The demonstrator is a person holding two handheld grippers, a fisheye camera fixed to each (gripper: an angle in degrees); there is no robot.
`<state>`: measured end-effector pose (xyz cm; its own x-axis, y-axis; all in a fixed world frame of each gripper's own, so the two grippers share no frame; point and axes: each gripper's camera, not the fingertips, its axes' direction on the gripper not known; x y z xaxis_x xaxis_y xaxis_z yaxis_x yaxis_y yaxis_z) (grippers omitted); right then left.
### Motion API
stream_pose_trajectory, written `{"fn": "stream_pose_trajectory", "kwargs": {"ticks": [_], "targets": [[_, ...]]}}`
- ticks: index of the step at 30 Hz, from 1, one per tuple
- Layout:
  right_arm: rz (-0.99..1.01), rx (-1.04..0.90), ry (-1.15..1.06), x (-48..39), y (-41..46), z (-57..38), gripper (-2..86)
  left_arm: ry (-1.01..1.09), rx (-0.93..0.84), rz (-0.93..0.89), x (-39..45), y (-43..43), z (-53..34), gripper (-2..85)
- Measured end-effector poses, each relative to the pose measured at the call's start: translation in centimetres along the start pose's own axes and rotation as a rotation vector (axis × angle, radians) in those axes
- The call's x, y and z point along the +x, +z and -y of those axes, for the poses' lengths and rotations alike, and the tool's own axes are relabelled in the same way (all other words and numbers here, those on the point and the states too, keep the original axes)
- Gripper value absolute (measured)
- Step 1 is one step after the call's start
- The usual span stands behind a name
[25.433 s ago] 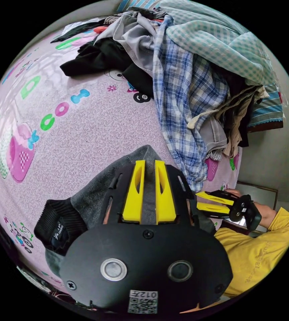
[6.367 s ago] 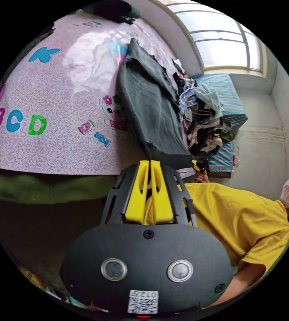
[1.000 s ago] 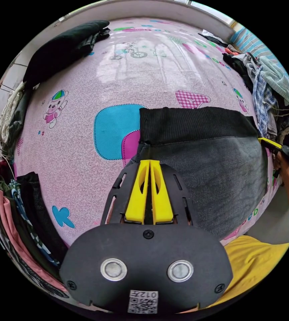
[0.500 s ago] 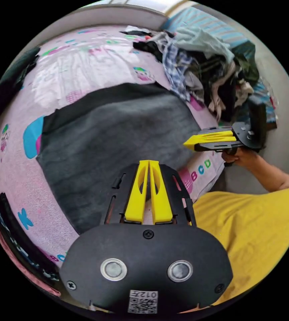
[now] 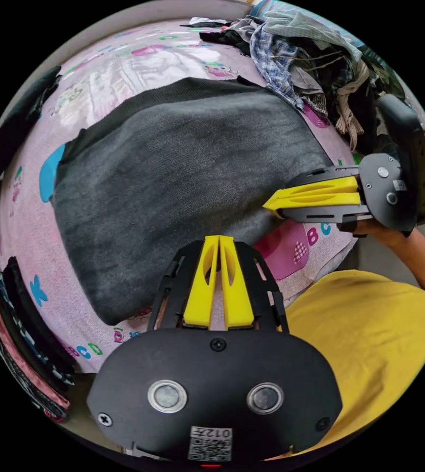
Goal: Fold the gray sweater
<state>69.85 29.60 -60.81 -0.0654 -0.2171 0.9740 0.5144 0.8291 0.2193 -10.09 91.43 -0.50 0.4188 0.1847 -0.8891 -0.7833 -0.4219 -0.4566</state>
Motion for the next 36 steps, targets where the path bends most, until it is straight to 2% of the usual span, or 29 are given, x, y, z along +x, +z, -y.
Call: {"fn": "stream_pose_trajectory", "kwargs": {"ticks": [2,6,7,10,13,15,18,21,26,29,33,36], "targets": [[0.038,0.057,-0.074,-2.1,-0.2,0.4,-0.1,-0.004,0.001,0.006,0.3,0.0,-1.2,0.3],[-0.019,-0.082,-0.095,-3.9,4.2,1.9,-0.1,-0.035,0.009,-0.012,-0.3,2.2,-2.6,0.2],[-0.015,-0.025,-0.102,-4.0,4.1,1.9,-0.1,-0.038,0.006,-0.018,-0.4,2.4,-2.6,0.2],[0.030,-0.065,-0.057,-3.5,3.6,2.6,-0.1,-0.044,-0.016,-0.046,-1.0,2.2,-2.6,0.2],[-0.040,-0.022,-0.015,-2.6,0.9,1.9,-0.1,-0.063,0.023,0.011,-1.3,-0.4,-3.6,0.4],[-0.088,0.004,0.062,-1.0,-0.6,0.7,-0.1,-0.138,0.082,0.086,-3.1,-2.5,-5.5,0.4],[-0.200,-0.001,0.199,2.1,-1.5,-1.8,0.0,-0.266,0.061,0.104,-7.3,-2.5,-7.6,0.4],[-0.279,-0.085,0.266,4.4,-0.5,-3.3,0.0,-0.353,0.054,0.040,-11.1,-1.8,-9.2,0.4],[-0.229,-0.136,0.324,5.7,2.3,-2.5,0.2,-0.340,0.001,0.035,-12.4,0.3,-9.5,0.4],[-0.258,-0.172,0.284,5.0,2.7,-1.1,0.3,-0.336,-0.008,0.036,-12.8,0.3,-9.8,0.3],[-0.283,-0.162,0.249,4.3,2.9,-0.5,0.4,-0.318,0.022,-0.042,-14.6,0.2,-11.3,0.2],[-0.229,-0.128,0.320,5.1,2.6,-0.4,0.4,-0.326,0.055,-0.127,-16.3,0.3,-12.8,0.3]]}}
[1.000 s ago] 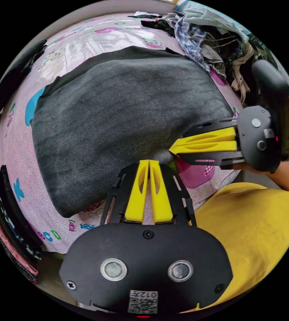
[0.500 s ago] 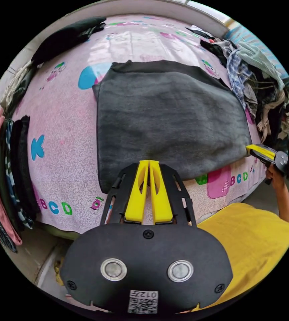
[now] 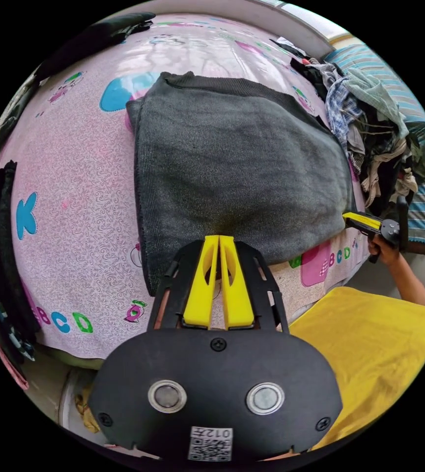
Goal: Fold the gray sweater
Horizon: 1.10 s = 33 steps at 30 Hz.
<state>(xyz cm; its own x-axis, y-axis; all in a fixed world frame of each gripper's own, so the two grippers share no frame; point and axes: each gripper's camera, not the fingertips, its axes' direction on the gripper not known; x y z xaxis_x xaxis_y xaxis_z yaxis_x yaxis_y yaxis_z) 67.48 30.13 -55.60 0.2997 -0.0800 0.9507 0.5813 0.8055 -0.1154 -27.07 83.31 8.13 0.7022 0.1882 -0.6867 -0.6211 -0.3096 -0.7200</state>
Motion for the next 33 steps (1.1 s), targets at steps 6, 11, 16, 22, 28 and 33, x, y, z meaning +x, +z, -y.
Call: {"fn": "stream_pose_trajectory", "kwargs": {"ticks": [6,11,16,22,28,33], "targets": [[0.102,0.011,0.094,0.9,-4.2,2.0,0.1,0.002,0.059,-0.017,-1.2,-3.8,-2.0,0.3],[0.141,0.173,-0.031,-3.9,-8.5,9.4,0.0,0.016,0.227,0.002,-0.9,-9.0,0.1,0.3],[0.113,0.170,-0.127,-9.3,-7.5,16.6,0.0,0.050,0.115,0.145,-0.6,-6.2,4.9,0.1],[0.032,0.022,-0.154,-11.4,-2.8,20.6,0.0,-0.022,0.082,0.085,-5.4,-2.9,4.2,0.0],[0.104,-0.012,-0.163,-10.2,-2.8,22.0,0.0,-0.050,0.071,-0.049,-10.6,-4.5,2.8,0.9],[0.245,0.098,-0.113,-8.8,-5.3,20.4,0.0,-0.188,0.213,-0.134,-18.8,-9.3,-3.8,7.4]]}}
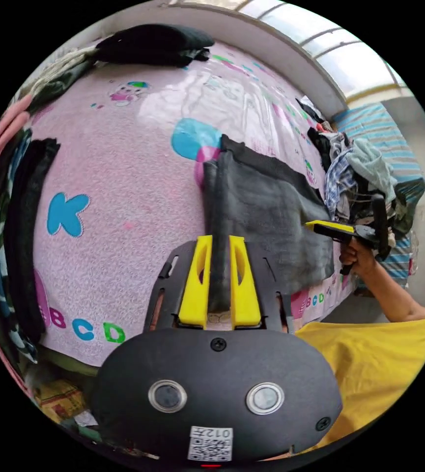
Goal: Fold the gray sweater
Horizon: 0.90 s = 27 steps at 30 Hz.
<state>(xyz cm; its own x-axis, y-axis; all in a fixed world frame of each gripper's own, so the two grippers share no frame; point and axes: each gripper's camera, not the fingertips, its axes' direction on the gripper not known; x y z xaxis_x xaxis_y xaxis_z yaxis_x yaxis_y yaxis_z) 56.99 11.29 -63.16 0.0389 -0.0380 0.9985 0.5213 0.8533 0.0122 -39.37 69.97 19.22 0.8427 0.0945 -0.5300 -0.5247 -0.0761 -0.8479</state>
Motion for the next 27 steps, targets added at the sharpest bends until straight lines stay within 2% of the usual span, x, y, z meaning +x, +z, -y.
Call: {"fn": "stream_pose_trajectory", "kwargs": {"ticks": [3,11,18,21,24,27], "targets": [[0.027,0.065,-0.036,-0.8,-0.5,-0.8,0.0,-0.031,-0.009,-0.148,-4.7,0.1,-0.4,10.5],[0.034,0.054,-0.058,-2.5,1.0,1.4,0.0,0.055,-0.069,-0.180,-7.0,4.2,2.3,12.9],[0.003,0.092,0.009,-2.2,1.0,3.8,0.0,0.053,-0.112,-0.265,-10.2,6.8,5.1,10.1],[-0.078,0.120,0.074,-1.7,0.5,5.9,0.0,0.088,-0.137,-0.281,-10.7,7.6,5.8,8.4],[-0.165,0.084,0.149,-0.5,1.4,8.1,0.0,0.100,-0.152,-0.294,-11.2,8.6,6.3,7.1],[-0.161,0.008,0.169,0.8,3.3,9.6,0.0,0.086,-0.157,-0.330,-12.3,9.2,6.7,6.3]]}}
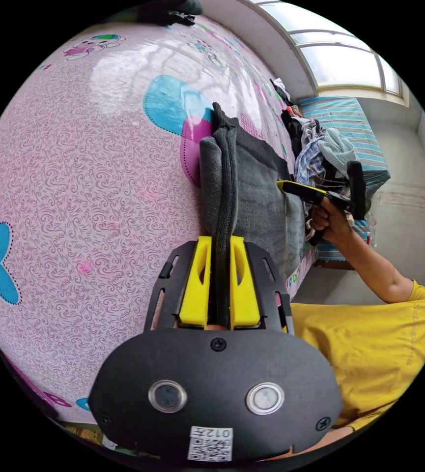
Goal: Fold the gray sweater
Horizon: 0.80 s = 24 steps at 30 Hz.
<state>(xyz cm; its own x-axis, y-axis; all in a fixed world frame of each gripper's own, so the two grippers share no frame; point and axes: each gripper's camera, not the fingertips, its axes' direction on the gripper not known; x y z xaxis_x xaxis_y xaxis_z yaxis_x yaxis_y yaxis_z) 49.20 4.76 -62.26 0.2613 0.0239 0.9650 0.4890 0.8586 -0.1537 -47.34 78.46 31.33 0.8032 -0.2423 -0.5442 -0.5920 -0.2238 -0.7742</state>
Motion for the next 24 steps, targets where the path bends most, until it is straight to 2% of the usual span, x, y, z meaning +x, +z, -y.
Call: {"fn": "stream_pose_trajectory", "kwargs": {"ticks": [4,9,13,18,20,24], "targets": [[0.037,-0.087,0.014,1.2,-0.2,1.3,0.0,-0.008,-0.006,-0.051,-1.5,0.1,0.5,5.6],[0.070,0.033,0.098,4.1,-3.6,2.2,0.1,0.020,-0.031,-0.039,-1.8,0.3,1.9,4.5],[0.040,-0.088,0.122,5.8,0.0,3.6,0.1,0.015,-0.039,-0.086,-2.9,0.6,2.6,4.0],[0.062,-0.103,0.091,7.6,0.0,3.4,0.0,0.030,-0.049,-0.108,-3.5,1.0,3.8,3.8],[0.097,-0.017,0.099,9.1,-2.7,1.7,0.0,0.033,-0.053,-0.122,-3.2,0.8,4.2,3.8],[0.176,0.036,0.106,10.6,-5.0,-3.0,0.0,0.036,-0.033,-0.192,-2.2,0.0,4.6,3.7]]}}
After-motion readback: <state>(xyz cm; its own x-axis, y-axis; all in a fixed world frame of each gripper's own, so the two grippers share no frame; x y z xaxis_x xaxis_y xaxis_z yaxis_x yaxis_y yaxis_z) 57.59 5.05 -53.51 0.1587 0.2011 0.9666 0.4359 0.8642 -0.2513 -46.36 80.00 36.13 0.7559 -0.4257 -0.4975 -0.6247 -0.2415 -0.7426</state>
